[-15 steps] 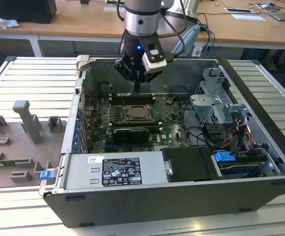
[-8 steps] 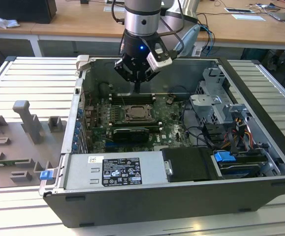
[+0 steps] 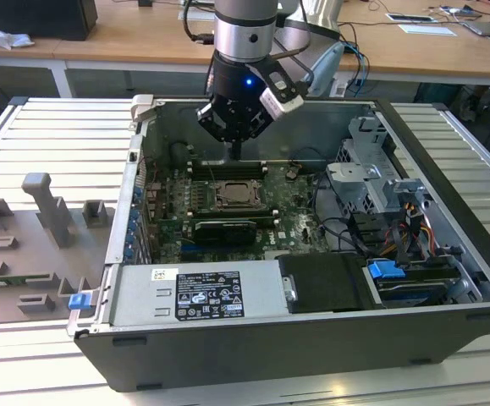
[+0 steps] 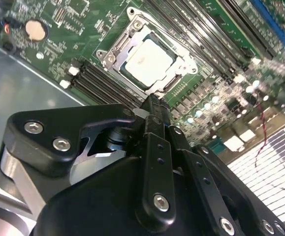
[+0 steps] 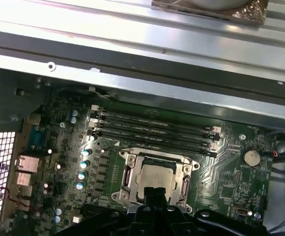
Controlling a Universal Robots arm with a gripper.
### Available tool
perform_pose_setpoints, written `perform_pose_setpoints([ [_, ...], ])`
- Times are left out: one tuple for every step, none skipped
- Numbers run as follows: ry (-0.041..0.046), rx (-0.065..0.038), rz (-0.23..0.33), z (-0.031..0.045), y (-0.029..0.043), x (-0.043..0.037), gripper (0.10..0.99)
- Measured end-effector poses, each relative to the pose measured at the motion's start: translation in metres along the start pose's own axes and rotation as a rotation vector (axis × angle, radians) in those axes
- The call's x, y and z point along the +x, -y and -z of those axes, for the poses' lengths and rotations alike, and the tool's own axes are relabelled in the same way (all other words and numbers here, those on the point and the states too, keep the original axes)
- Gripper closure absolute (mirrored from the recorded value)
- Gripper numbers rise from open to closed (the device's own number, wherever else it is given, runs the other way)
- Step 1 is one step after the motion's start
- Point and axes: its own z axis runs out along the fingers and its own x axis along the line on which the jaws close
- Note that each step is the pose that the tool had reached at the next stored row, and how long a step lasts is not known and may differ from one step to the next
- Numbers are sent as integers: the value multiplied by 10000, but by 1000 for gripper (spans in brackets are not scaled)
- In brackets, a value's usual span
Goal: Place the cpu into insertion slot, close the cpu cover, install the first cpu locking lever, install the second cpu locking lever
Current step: 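Install the first cpu locking lever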
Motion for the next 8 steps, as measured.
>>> perform_pose_setpoints([
  [-4,0,125,0,0,0,980],
  [-12,0,389,0,0,0,980],
  [-17,0,544,0,0,0,980],
  [-24,0,754,0,0,0,980],
  [-27,-1,893,0,0,0,980],
  [-26,-14,943,-2,-1,5,980],
  [-23,-16,949,-2,-3,17,980],
  [-24,-15,946,-2,-7,33,980],
])
